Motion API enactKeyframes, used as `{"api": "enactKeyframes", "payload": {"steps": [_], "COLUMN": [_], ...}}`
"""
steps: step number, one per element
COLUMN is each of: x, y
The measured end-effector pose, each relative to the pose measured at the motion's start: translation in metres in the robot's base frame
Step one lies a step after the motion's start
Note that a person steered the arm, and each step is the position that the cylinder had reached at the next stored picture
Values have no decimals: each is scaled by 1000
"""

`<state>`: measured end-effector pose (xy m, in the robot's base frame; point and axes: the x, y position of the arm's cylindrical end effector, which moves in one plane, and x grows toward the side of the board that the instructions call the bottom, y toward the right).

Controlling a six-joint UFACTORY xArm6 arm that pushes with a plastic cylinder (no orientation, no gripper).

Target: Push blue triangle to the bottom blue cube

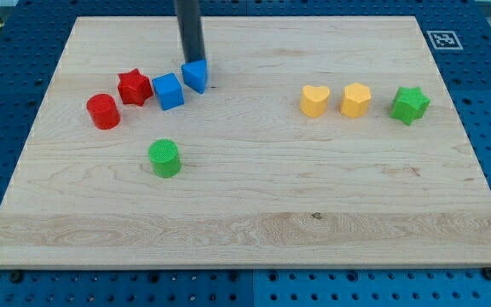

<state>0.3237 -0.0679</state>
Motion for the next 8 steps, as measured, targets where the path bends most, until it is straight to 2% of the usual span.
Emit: {"api": "enactKeyframes", "payload": {"steps": [2,5,6,7,8], "x": [68,3,15,53,64], "y": [53,34,8,2,2]}}
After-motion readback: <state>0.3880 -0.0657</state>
